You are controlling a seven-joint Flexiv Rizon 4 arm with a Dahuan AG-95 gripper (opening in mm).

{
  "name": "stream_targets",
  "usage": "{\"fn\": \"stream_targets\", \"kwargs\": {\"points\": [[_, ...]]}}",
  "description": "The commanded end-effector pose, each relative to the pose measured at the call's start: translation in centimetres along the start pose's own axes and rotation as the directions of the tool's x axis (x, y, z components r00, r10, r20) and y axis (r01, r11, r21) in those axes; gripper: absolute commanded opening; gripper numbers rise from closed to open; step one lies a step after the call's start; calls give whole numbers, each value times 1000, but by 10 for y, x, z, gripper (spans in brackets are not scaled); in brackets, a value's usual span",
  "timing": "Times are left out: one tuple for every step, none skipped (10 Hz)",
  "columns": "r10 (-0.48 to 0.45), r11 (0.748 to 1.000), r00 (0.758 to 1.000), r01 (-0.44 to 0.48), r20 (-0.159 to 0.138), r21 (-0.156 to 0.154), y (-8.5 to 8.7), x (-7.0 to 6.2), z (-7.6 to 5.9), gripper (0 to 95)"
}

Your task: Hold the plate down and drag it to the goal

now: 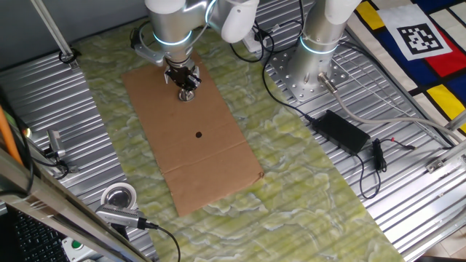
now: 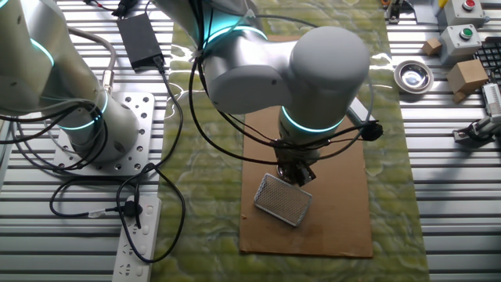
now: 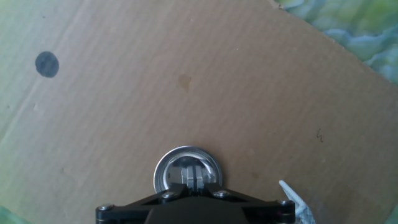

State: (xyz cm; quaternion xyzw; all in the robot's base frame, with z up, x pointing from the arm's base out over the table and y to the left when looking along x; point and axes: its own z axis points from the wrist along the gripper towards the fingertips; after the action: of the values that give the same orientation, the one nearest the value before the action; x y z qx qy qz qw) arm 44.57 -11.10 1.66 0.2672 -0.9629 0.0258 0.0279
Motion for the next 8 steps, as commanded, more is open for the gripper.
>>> {"fn": "stream_targets", "kwargs": {"points": [[-4,1000,1000,4,-2,-1,0,0,1,0],[-13,1000,1000,13,-10,9,0,-1,2,0],[-19,1000,1000,19,-14,9,-1,-1,2,0],[-22,1000,1000,22,-17,9,-1,-1,2,0],[-33,999,999,34,-23,13,-2,-2,1,0],[-38,999,999,39,-34,9,-2,-3,1,0],[-48,999,997,48,-61,-3,-2,-3,0,0],[-60,998,995,60,-81,-3,-2,-3,0,0]]}}
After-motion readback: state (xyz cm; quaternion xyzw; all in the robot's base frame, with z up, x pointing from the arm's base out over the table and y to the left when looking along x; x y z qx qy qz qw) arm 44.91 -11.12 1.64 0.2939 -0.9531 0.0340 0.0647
